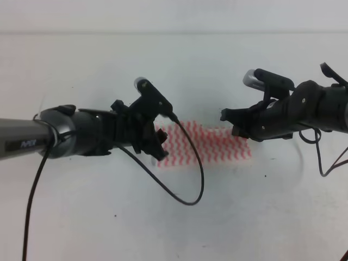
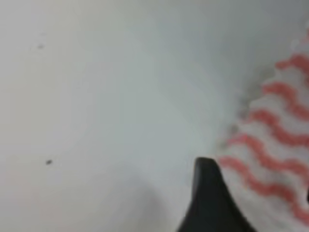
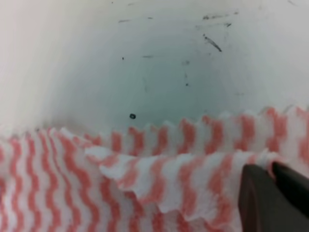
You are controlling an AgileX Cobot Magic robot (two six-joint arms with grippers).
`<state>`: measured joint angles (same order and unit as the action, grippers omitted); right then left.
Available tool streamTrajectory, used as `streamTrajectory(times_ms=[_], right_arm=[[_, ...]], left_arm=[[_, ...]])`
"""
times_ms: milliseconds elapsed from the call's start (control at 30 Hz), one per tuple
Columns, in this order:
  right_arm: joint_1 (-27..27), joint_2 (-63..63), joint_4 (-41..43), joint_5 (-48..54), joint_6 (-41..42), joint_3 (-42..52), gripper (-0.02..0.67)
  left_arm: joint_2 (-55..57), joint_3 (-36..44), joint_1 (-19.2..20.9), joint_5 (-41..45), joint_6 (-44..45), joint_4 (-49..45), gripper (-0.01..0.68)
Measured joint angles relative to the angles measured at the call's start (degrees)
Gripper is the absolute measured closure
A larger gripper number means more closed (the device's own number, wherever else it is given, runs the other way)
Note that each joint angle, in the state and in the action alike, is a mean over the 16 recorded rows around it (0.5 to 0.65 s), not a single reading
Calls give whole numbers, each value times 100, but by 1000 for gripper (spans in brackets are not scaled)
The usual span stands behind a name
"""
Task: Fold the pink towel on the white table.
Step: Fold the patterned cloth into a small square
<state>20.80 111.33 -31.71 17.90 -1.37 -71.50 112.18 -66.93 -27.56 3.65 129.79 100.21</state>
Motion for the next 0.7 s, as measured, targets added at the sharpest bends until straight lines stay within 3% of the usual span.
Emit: streamTrajectory(times_ms=[100, 300, 400, 700], right_arm=[[0, 0, 2, 12, 0, 0, 666], [-1, -5, 3, 25, 1, 0, 666], [1, 5, 3, 27, 2, 0, 666], [2, 10, 5, 31, 5, -1, 666]], left_arm=[[-130, -67, 0, -74, -180, 0, 286], [-396, -152, 0, -146, -728, -3, 269], [-473, -167, -1, -44, -998, -5, 314], [-297, -149, -1, 548, -1576, -38, 548]])
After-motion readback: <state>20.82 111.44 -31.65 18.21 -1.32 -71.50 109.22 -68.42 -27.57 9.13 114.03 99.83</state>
